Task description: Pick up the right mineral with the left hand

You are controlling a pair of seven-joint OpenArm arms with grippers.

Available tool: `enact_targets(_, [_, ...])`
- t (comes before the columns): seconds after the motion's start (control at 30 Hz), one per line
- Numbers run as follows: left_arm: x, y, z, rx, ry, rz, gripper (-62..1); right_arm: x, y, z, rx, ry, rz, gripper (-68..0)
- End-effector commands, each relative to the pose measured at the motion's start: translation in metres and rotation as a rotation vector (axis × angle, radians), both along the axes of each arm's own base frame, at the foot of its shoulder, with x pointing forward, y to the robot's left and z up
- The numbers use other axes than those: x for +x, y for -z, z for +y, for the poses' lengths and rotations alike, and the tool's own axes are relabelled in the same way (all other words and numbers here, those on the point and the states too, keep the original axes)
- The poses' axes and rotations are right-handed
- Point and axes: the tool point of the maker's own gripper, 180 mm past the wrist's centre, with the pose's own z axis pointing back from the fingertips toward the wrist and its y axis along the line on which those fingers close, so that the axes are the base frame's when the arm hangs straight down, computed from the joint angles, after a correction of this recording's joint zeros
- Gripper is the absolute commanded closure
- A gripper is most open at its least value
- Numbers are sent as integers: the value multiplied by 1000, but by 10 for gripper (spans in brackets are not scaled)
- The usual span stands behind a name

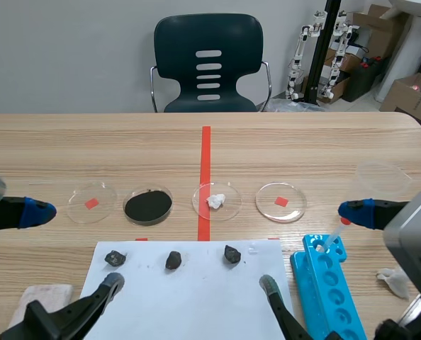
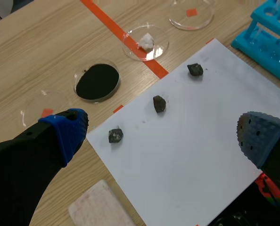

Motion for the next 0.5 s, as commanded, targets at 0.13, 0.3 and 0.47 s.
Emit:
enact_targets(0.13, [9,-18,-19,-99,80,-4,-623,4,-7,-2,4,-3,-26,-679])
enact_targets(0.3, [31,-6,-17,-97,26,57,-623,4,-7,-2,4,-3,-26,-679])
enact_targets(0.47, [66,19,2,-114,-133,125,-623,4,-7,-2,4,-3,-26,-679])
